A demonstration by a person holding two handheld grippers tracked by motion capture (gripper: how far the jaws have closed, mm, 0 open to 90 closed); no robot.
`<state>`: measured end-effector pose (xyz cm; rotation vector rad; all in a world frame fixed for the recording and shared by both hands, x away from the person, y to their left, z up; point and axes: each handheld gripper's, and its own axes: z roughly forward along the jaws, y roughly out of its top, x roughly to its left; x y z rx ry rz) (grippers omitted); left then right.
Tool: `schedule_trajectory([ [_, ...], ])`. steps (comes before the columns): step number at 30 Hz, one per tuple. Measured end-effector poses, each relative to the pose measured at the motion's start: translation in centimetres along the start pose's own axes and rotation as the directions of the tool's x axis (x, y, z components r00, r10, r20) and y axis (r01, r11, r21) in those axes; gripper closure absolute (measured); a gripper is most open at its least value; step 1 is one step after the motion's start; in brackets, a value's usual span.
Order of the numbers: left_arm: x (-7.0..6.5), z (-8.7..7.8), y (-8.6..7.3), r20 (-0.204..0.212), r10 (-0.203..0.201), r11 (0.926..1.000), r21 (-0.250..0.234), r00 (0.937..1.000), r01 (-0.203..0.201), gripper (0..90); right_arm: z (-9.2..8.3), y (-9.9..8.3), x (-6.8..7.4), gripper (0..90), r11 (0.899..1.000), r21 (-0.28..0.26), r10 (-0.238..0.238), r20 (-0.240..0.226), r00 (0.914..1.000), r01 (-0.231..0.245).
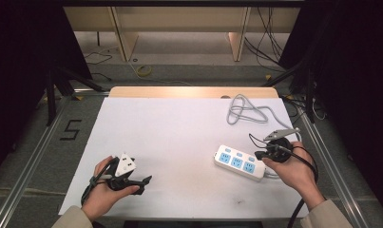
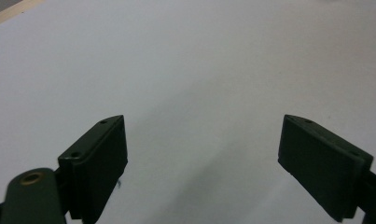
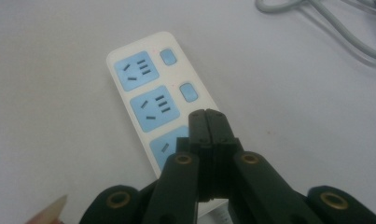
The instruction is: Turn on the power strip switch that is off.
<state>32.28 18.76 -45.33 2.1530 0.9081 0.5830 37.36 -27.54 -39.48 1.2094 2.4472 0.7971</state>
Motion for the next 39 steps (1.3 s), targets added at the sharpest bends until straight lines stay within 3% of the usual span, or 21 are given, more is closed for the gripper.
schedule_trajectory([
  [39, -0.2, 0.3, 0.2, 0.002, 0.008, 1.0, 0.002, 1.0, -0.008, 15.2, 1.1, 1.1, -1.0, 90.0, 0.999, 0.029, 0.02, 0.006, 0.9998, -0.02],
])
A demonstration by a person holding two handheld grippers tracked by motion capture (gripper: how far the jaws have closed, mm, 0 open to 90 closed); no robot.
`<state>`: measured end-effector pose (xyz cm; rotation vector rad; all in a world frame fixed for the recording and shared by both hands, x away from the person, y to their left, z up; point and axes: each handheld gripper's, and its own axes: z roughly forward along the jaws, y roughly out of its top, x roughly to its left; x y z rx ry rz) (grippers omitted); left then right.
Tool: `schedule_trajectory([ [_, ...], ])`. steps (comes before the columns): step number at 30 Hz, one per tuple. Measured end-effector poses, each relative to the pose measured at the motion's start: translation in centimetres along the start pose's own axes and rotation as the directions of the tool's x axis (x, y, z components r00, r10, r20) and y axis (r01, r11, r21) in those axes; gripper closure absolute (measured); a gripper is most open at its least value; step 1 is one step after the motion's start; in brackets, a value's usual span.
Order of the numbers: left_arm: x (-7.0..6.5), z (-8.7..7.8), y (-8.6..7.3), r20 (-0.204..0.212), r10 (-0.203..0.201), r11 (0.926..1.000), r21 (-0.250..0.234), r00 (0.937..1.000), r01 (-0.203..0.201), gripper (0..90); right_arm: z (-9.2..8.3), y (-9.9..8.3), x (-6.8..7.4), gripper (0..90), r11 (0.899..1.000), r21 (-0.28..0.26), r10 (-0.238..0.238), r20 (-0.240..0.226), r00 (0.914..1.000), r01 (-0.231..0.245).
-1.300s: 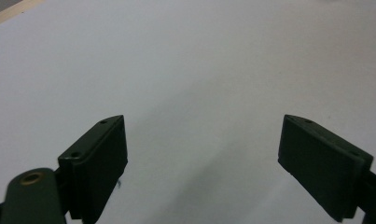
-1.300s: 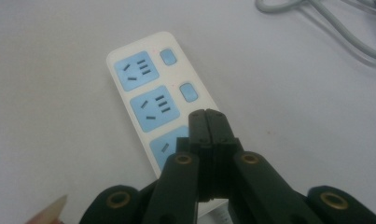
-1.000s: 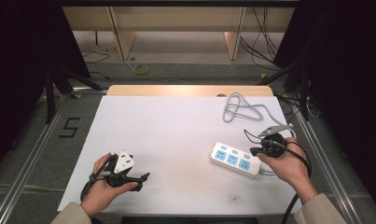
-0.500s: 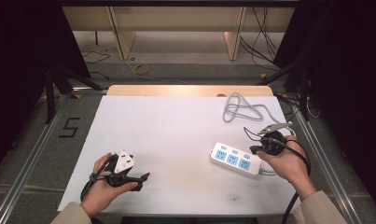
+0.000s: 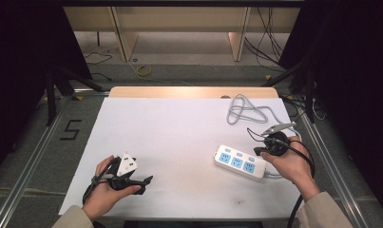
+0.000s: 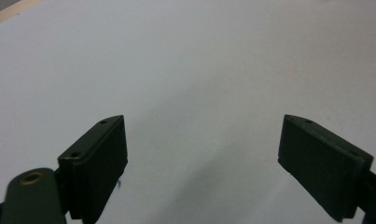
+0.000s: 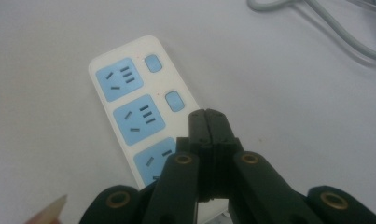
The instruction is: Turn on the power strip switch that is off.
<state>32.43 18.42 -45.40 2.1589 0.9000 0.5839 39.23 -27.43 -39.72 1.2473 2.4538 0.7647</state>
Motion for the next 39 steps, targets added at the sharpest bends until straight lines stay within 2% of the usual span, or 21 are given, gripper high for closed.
schedule_trajectory([
  [14, 0.0, 0.0, 0.0, 0.004, -0.002, 1.0, 0.002, 1.0, 0.002, 15.2, 0.7, 0.5, -0.1, 90.0, 1.0, 0.026, 0.001, -0.001, 1.0, -0.001],
  [21, 0.0, 0.0, 0.0, 0.006, 0.002, 1.0, 0.006, 1.0, -0.002, 15.2, 1.0, 0.8, -0.1, 90.0, 0.999, 0.039, -0.016, 0.0, 0.9999, 0.016],
  [39, 0.0, 0.1, 0.0, 0.008, -0.003, 1.0, 0.001, 1.0, 0.003, 15.2, 2.1, 1.0, -0.3, 90.0, 0.993, 0.114, -0.037, -0.028, 0.9989, 0.04],
])
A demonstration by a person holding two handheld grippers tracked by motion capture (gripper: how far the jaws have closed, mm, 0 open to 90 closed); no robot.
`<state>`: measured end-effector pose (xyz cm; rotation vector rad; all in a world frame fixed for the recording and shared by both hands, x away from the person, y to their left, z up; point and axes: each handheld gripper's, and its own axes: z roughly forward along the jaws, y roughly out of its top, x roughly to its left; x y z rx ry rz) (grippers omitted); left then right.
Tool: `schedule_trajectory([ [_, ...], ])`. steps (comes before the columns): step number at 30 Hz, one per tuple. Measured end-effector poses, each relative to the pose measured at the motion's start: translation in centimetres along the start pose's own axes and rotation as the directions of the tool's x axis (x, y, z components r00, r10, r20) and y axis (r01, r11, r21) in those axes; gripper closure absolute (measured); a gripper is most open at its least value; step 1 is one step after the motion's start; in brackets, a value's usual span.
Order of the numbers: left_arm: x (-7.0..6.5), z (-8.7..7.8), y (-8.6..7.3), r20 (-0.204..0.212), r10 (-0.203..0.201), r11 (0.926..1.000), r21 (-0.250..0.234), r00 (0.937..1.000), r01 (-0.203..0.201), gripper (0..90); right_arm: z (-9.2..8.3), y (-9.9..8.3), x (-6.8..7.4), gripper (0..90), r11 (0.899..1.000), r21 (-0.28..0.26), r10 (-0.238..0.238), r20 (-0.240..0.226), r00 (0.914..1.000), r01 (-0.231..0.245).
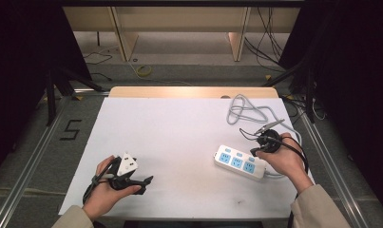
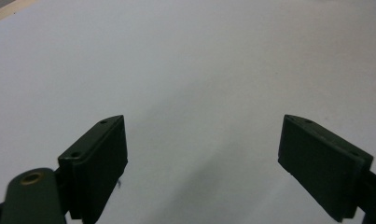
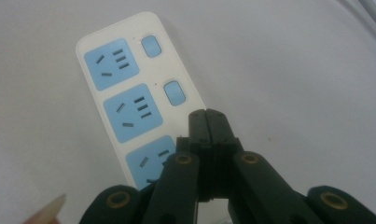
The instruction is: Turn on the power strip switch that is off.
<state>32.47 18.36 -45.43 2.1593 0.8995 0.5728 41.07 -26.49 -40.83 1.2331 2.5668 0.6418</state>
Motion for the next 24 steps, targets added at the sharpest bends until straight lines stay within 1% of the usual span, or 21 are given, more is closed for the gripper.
schedule_trajectory([
  [19, 0.0, 0.01, 0.01, 0.001, -0.001, 1.0, 0.0, 1.0, 0.001, 15.2, 0.67, 0.2, -0.33, 90.0, 1.0, 0.029, 0.009, 0.0, 1.0, -0.009],
  [24, 0.0, 0.01, 0.01, 0.001, 0.0, 1.0, -0.001, 1.0, 0.0, 15.2, 0.9, 0.27, -0.34, 90.0, 0.999, 0.046, 0.011, -0.001, 0.9999, -0.011],
])
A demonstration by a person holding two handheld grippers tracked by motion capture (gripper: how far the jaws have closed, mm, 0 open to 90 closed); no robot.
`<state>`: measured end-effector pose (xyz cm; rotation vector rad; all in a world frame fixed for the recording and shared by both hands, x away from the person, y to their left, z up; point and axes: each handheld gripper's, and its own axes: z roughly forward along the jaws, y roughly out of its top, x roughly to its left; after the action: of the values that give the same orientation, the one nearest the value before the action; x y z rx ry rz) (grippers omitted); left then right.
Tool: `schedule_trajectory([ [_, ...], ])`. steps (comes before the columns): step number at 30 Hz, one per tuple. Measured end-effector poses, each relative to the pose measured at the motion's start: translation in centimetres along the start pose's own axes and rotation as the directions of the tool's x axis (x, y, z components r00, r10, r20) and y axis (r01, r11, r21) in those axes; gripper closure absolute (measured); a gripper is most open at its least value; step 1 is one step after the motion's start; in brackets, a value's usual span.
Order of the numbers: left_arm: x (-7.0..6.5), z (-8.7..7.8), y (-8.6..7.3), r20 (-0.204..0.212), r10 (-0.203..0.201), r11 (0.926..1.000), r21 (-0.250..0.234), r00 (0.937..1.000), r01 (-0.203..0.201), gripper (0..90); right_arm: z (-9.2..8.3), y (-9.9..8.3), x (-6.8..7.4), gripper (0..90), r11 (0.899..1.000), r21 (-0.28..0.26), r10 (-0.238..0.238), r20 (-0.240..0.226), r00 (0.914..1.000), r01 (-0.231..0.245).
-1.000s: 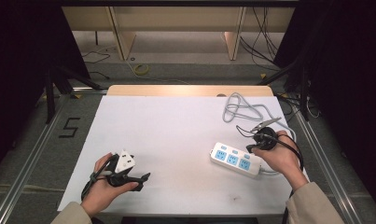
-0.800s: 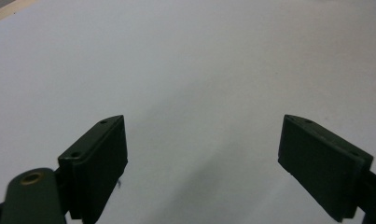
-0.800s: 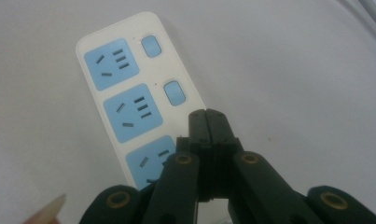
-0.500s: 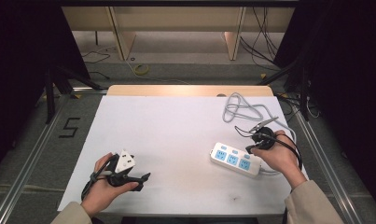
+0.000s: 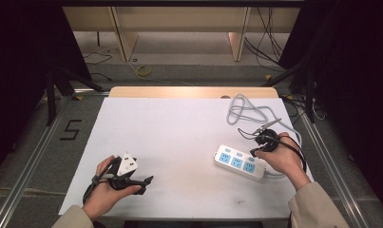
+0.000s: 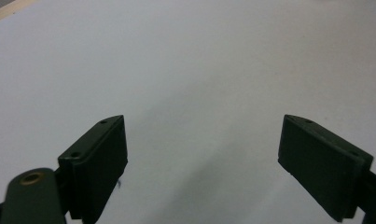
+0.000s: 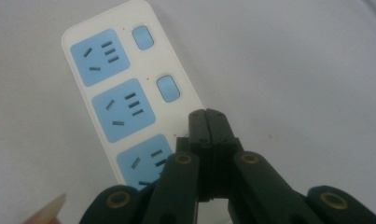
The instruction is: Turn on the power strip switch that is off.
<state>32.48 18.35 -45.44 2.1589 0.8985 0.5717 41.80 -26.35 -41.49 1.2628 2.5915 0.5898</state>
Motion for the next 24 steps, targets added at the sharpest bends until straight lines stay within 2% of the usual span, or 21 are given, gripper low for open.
schedule_trajectory([
  [24, 0.0, 0.0, 0.0, 0.001, 0.0, 1.0, -0.005, 1.0, 0.0, 15.2, 1.3, 0.4, 0.1, 90.0, 0.998, 0.053, -0.023, 0.009, 0.9997, 0.022],
])
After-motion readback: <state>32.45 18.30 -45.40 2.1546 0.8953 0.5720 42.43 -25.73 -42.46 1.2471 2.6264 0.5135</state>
